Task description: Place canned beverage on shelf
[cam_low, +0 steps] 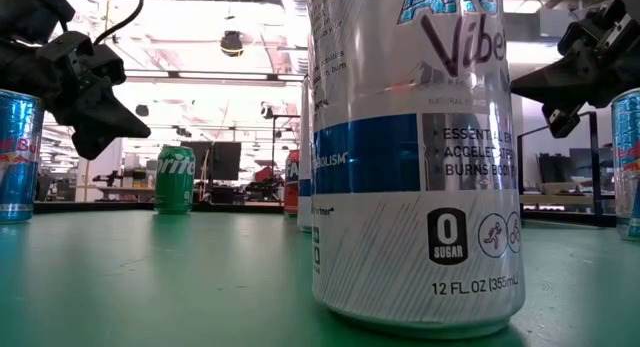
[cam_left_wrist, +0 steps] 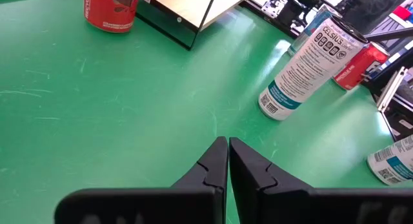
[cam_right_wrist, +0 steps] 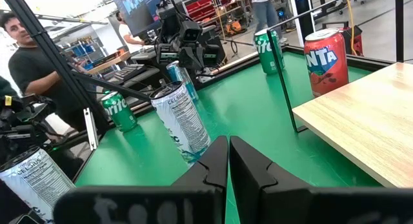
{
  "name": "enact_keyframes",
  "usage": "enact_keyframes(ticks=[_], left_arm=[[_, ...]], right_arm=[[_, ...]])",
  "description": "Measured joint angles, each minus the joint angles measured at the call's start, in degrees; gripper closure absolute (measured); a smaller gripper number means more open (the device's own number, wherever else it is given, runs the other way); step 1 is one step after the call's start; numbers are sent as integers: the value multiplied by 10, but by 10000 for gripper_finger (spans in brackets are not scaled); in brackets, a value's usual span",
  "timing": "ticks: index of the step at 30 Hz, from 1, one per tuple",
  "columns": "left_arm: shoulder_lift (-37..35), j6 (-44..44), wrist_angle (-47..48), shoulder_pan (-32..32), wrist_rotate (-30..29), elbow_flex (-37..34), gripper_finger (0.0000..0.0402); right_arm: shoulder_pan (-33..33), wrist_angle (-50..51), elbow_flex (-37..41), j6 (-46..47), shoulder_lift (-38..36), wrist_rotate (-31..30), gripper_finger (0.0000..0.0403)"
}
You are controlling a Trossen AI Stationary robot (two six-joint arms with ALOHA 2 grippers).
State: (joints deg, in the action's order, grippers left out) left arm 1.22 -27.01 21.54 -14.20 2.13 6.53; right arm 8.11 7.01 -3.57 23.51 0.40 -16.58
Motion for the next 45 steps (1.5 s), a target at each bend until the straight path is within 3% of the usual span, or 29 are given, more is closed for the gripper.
enact_keyframes(ticks=[35,45], left_arm=[[0,-8,-22,0,-10,-2,401],[0,-207,-59,0,-34,-3,401]], right_arm=[[0,0,0,0,0,0,360],[-7,0,0,0,0,-17,360]])
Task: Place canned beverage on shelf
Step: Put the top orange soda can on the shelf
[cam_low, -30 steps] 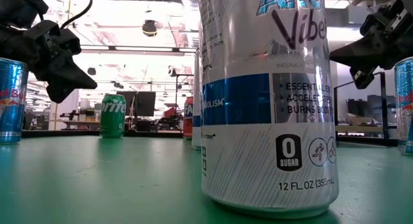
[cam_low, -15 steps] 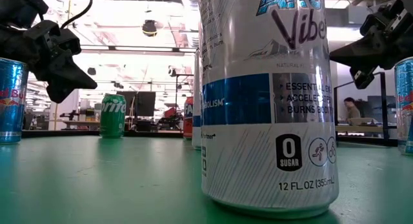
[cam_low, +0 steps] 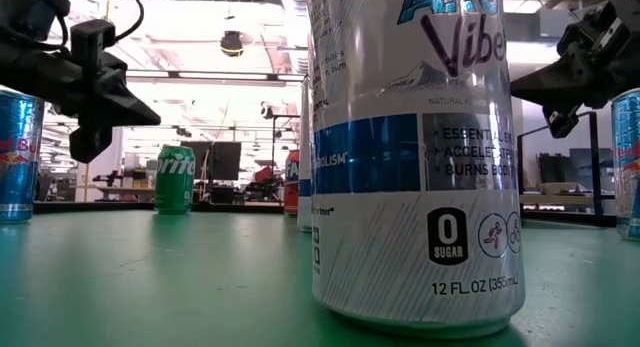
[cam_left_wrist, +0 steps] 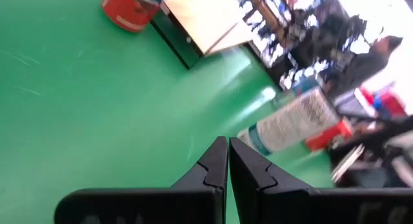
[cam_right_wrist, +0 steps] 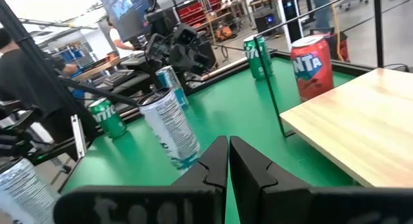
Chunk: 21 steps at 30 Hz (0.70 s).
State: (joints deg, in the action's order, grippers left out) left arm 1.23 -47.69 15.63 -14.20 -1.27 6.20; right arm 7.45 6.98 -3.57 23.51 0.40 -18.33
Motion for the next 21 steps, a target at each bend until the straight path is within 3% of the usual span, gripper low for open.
enact_keyframes(ticks=[7,11,17,21], left_arm=[[0,-62,-5,0,-14,1,401],[0,-63,-50,0,-14,1,401],[1,53,-205,0,23,3,401],[23,86,-253,0,24,4,401]], right_arm=[[-13,-32,3,-14,0,-15,360],[-25,-117,4,-15,-1,-20,360],[-36,-240,2,-15,8,-20,360],[-36,-269,-15,-15,40,-20,360]])
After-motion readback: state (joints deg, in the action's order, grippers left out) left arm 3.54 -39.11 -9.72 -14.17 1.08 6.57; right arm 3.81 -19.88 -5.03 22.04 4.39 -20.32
